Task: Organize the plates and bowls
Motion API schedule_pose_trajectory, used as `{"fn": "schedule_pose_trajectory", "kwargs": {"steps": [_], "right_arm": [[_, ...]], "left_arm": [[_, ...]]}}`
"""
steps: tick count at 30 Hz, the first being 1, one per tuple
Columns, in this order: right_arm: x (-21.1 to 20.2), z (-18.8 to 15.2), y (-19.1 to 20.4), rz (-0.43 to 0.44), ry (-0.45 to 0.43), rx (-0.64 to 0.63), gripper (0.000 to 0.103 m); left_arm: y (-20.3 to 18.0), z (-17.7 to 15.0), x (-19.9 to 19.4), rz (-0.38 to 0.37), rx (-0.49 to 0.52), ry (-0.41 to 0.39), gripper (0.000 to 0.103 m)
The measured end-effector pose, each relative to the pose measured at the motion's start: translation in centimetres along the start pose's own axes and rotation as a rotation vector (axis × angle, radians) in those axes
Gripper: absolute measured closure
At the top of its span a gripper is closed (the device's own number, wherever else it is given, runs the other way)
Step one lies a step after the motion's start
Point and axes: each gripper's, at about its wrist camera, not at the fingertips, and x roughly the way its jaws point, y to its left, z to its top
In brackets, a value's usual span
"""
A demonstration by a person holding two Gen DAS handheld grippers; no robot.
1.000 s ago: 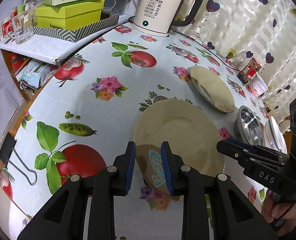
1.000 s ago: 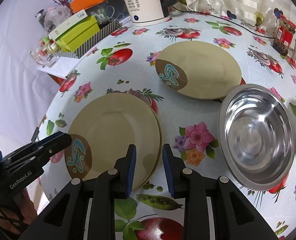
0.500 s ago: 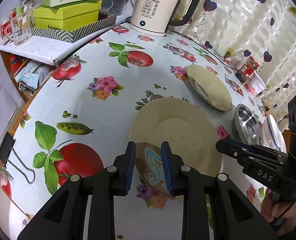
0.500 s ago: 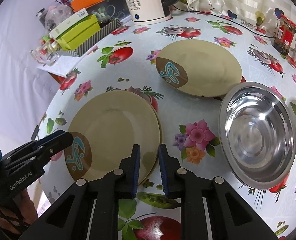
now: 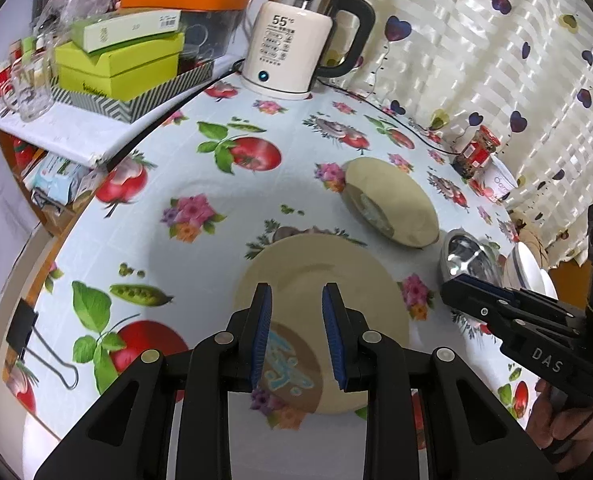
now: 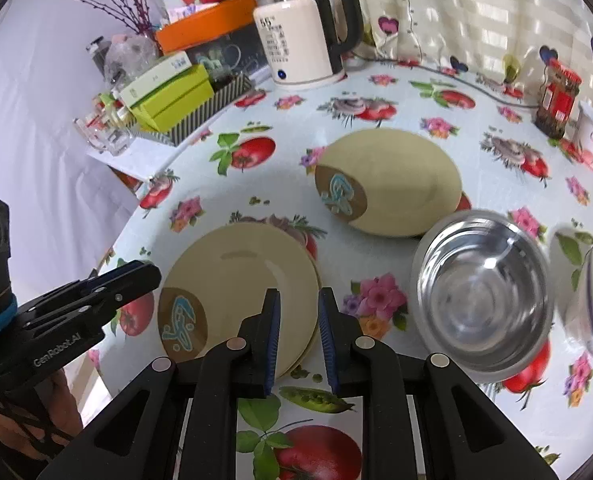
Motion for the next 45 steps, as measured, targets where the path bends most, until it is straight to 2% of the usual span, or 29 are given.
{"fn": "schedule_pose_trajectory", "kwargs": {"steps": [8, 18, 34, 45], "right_arm": [[-1.7, 0.9, -1.2, -0.014, -0.036, 0.002, 0.082], [-2.8, 1.5, -3.2, -0.035, -0.06, 0.018, 0.074], [-1.3, 4.1, -7.4, -0.085, -0.046, 0.059, 0.064], [-0.3, 5.9, -9.3, -0.097, -0.039, 0.071, 0.062]], "left_arm": [[-2.2, 1.2, 0.0, -0.04, 0.031, -0.002, 0.076], [-4.8, 2.9, 1.0, -0.081, 0.069, 0.008, 0.076], [-6.3, 5.4, 4.7, -0.113, 0.074, 0.055, 0.076], [-6.7, 7.3, 7.0, -0.127, 0.067, 0.075, 0.076]]}}
